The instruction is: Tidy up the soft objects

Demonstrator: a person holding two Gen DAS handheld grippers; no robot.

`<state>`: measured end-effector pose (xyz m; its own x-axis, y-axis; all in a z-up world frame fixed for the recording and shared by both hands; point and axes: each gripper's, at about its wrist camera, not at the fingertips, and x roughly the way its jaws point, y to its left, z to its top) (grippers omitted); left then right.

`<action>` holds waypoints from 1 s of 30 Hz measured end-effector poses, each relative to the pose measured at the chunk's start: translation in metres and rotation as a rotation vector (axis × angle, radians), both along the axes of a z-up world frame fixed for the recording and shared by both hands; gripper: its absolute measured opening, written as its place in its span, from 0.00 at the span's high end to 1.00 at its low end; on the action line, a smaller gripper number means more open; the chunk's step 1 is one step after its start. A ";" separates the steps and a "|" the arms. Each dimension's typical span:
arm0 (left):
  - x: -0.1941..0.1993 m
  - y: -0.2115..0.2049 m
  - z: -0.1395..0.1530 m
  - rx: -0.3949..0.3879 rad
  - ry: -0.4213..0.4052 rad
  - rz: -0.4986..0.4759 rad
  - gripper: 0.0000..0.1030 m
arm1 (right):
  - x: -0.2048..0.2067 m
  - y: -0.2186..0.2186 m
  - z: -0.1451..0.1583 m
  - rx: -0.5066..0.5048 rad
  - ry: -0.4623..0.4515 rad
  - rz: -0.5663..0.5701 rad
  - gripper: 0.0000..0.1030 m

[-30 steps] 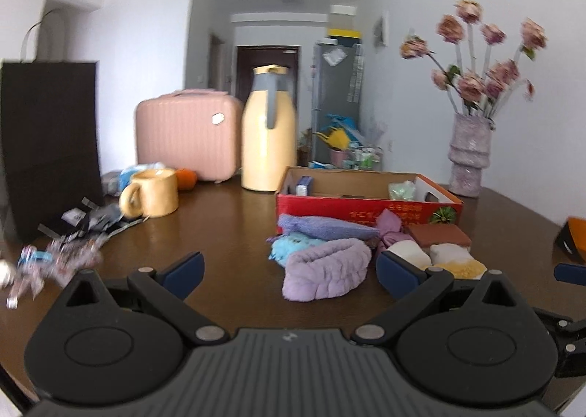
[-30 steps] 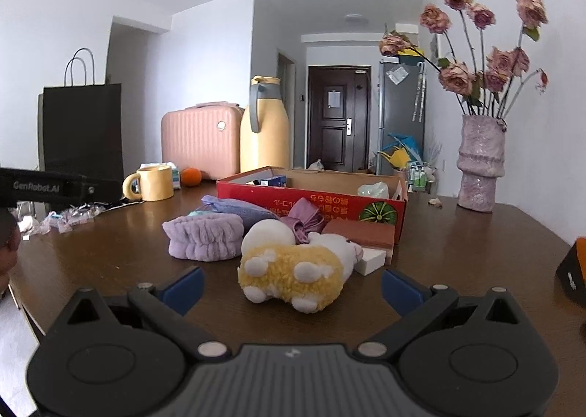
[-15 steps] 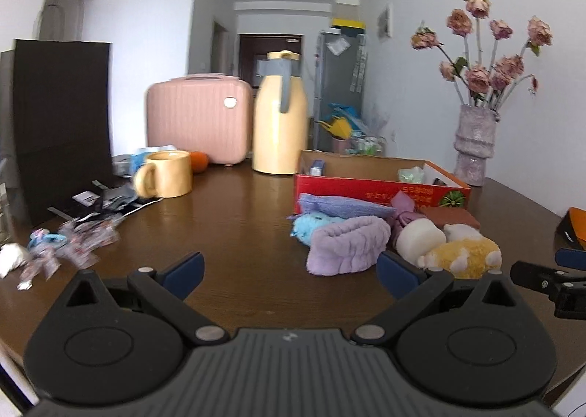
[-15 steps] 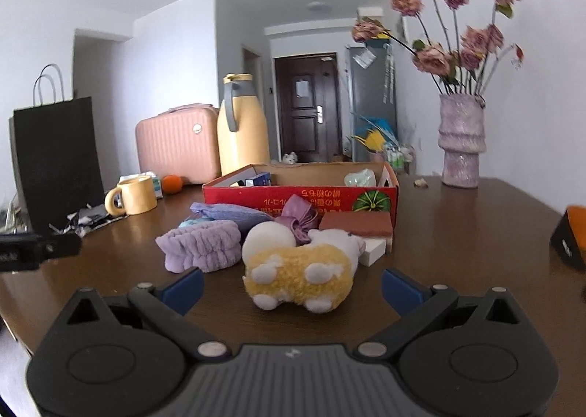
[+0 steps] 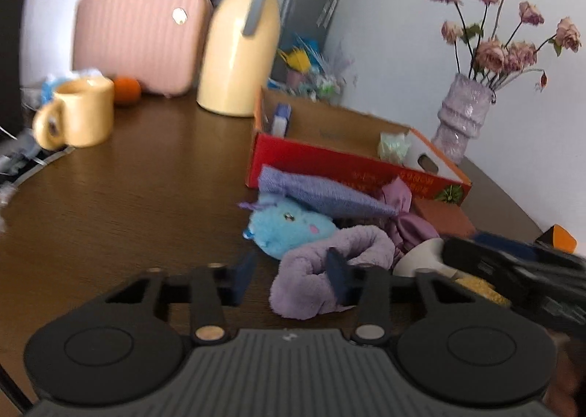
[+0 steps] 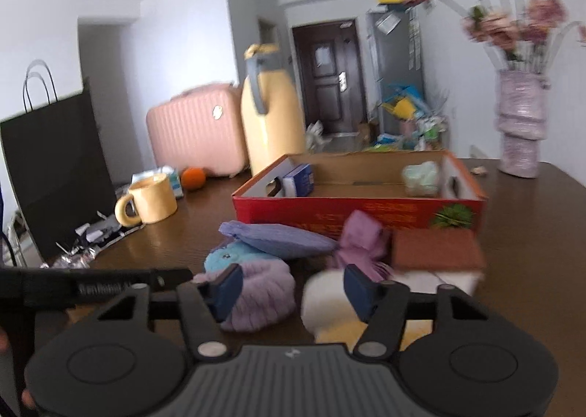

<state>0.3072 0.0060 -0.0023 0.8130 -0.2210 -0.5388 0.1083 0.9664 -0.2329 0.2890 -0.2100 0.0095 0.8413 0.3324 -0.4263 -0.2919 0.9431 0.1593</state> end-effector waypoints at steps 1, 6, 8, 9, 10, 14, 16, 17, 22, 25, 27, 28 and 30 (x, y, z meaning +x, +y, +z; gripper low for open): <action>0.007 0.000 -0.003 -0.006 0.016 -0.019 0.72 | 0.014 0.006 -0.001 -0.018 0.020 0.014 0.47; 0.016 0.001 -0.019 -0.025 0.066 -0.068 0.84 | 0.062 0.040 -0.018 -0.134 0.112 0.088 0.58; 0.013 0.005 -0.021 -0.041 0.064 -0.067 0.88 | 0.065 0.046 -0.025 -0.142 0.126 0.106 0.77; 0.010 0.006 -0.020 -0.046 0.057 -0.066 0.88 | 0.060 0.048 -0.024 -0.137 0.119 0.113 0.82; 0.005 0.008 -0.019 -0.044 0.048 -0.063 0.88 | 0.051 0.049 -0.023 -0.145 0.105 0.115 0.83; -0.031 0.010 -0.017 -0.037 0.019 -0.100 0.89 | -0.008 0.051 -0.022 -0.191 0.023 0.126 0.88; -0.057 0.008 -0.020 -0.028 0.005 -0.135 0.89 | -0.043 0.048 -0.029 -0.207 0.007 0.116 0.88; -0.071 0.007 -0.023 -0.030 0.011 -0.152 0.89 | -0.062 0.044 -0.034 -0.202 0.007 0.114 0.88; -0.131 0.007 -0.034 -0.043 0.024 -0.191 0.85 | -0.133 0.020 -0.047 -0.111 0.050 0.083 0.81; -0.148 0.018 -0.022 -0.073 -0.021 -0.179 0.59 | -0.153 0.009 -0.034 -0.074 -0.015 0.055 0.74; -0.144 0.023 -0.010 -0.102 -0.058 -0.150 0.52 | -0.148 0.000 -0.026 -0.010 -0.038 0.034 0.67; -0.138 0.023 -0.005 -0.098 -0.074 -0.124 0.52 | -0.140 -0.003 -0.024 0.022 -0.033 0.029 0.67; -0.118 0.017 0.002 -0.065 -0.075 -0.080 0.52 | -0.121 -0.004 -0.025 0.050 -0.013 -0.005 0.67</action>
